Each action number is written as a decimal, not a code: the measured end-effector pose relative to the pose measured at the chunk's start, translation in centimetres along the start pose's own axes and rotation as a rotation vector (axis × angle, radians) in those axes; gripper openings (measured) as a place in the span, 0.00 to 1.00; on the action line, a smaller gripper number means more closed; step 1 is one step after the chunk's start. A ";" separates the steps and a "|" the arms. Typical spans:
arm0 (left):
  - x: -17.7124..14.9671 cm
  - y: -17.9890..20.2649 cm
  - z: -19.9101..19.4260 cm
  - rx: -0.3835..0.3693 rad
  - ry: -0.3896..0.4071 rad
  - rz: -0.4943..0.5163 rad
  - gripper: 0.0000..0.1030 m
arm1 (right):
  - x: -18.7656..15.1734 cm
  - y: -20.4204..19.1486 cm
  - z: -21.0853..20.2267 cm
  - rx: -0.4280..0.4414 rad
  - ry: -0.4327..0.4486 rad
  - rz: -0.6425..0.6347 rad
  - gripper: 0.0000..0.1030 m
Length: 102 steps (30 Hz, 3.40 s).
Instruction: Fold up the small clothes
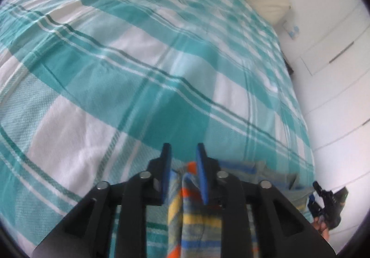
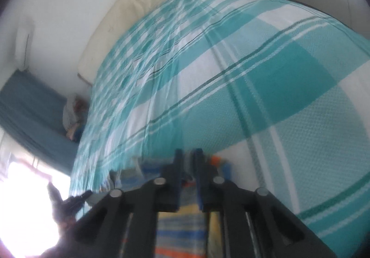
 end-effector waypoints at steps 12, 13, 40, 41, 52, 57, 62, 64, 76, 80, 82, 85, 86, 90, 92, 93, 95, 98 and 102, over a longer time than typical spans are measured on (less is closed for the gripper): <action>-10.5 1.7 -6.3 0.020 -0.025 0.316 0.66 | -6.0 -6.1 -3.9 -0.093 -0.164 -0.366 0.44; -11.9 2.0 -6.2 0.011 -0.045 0.330 0.66 | -7.5 -7.2 -2.8 -0.091 -0.226 -0.396 0.44; -24.3 -2.5 -10.0 0.234 0.045 0.353 0.88 | -13.2 -7.6 -2.9 -0.298 -0.237 -0.598 0.58; -24.3 -2.6 -10.2 0.243 0.049 0.352 0.88 | -13.2 -6.7 -3.5 -0.303 -0.238 -0.580 0.58; -24.4 -3.1 -10.4 0.340 0.076 0.388 0.88 | -12.3 -3.0 -4.7 -0.344 -0.229 -0.468 0.61; -26.2 -0.6 -10.0 0.290 0.072 0.481 0.88 | -10.2 -1.6 -4.9 -0.305 -0.202 -0.389 0.62; -30.1 8.1 -7.1 0.214 0.028 0.754 0.88 | -8.4 -0.3 -4.6 -0.203 -0.249 -0.326 0.62; -31.9 12.5 -5.3 0.179 0.018 0.879 0.88 | -8.0 -0.5 -3.8 -0.176 -0.293 -0.337 0.62; -35.0 26.8 6.5 0.100 -0.080 1.073 0.55 | -4.7 -2.1 1.1 -0.095 -0.379 -0.358 0.43; -32.5 26.6 6.1 0.025 -0.073 0.948 0.08 | -3.8 -2.3 1.6 -0.140 -0.379 -0.394 0.10; -31.5 26.0 5.1 -0.044 -0.057 0.887 0.06 | -3.9 -3.4 1.1 -0.145 -0.362 -0.433 0.09; -30.4 24.1 1.9 -0.109 -0.005 0.798 0.06 | -4.3 -6.5 -0.2 -0.112 -0.337 -0.474 0.09; -29.9 23.2 0.6 -0.124 0.013 0.765 0.06 | -4.6 -7.9 -0.5 -0.107 -0.332 -0.508 0.09; -27.8 17.7 -4.2 -0.131 0.068 0.611 0.06 | -6.9 -14.9 0.6 -0.059 -0.333 -0.611 0.09; -26.1 13.9 -5.9 -0.120 0.074 0.514 0.06 | -8.8 -18.6 2.5 -0.034 -0.347 -0.660 0.09; -25.5 12.2 -6.7 -0.113 0.077 0.468 0.06 | -9.8 -20.2 3.6 -0.022 -0.355 -0.679 0.09; -24.7 8.7 -7.8 -0.095 0.079 0.387 0.06 | -12.2 -23.5 6.3 0.001 -0.381 -0.712 0.09; -24.1 4.5 -8.1 -0.041 0.076 0.304 0.06 | -15.6 -26.9 10.7 0.014 -0.427 -0.743 0.09; -22.8 -0.5 -7.4 0.044 0.052 0.193 0.18 | -20.1 -28.9 15.7 0.049 -0.500 -0.747 0.16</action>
Point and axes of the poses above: each gripper's, at about its wrist camera, not at the fingertips, and z roughly the way its jaws point, y to its right, x to its top, the point moved 5 cm from there along z, roughly the way its jaws point, and after that the axes turned 9 degrees about -y, right-handed, at the moved point
